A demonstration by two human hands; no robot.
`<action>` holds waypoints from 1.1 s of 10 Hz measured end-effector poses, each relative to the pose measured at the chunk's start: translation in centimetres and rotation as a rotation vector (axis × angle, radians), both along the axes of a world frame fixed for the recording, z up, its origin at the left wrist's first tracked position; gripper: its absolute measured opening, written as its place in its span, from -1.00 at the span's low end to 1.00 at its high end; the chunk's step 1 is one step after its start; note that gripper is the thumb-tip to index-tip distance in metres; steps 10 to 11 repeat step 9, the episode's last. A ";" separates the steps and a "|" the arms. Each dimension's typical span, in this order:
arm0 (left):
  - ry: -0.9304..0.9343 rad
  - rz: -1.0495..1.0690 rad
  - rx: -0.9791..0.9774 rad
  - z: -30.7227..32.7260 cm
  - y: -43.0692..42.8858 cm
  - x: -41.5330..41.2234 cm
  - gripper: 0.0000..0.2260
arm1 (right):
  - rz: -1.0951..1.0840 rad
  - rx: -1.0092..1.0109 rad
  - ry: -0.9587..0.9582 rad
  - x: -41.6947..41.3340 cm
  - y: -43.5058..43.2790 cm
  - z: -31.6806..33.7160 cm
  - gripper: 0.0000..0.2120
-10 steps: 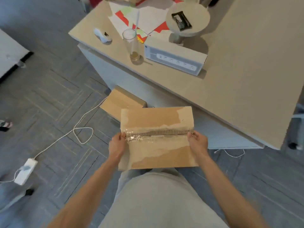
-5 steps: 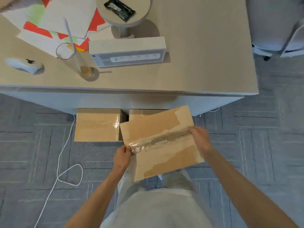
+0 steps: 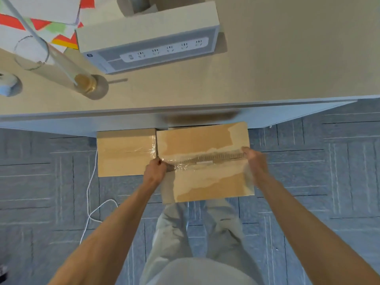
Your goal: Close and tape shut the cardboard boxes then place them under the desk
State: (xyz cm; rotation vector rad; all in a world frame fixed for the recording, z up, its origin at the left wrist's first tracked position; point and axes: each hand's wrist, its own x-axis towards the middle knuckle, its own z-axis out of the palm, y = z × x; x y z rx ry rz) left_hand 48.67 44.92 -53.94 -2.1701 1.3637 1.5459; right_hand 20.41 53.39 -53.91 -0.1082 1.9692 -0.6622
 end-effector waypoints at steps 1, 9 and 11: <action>0.009 0.000 0.018 -2.0 -2.1 -1.2 -0.71 | -0.061 0.039 -0.034 -0.4 -1.3 -2.8 -0.70; 0.070 0.356 -0.136 -7.3 -4.0 -4.2 -0.72 | 0.169 -0.081 -0.251 -2.5 -2.4 -5.5 -0.61; 0.070 0.356 -0.136 -7.3 -4.0 -4.2 -0.72 | 0.169 -0.081 -0.251 -2.5 -2.4 -5.5 -0.61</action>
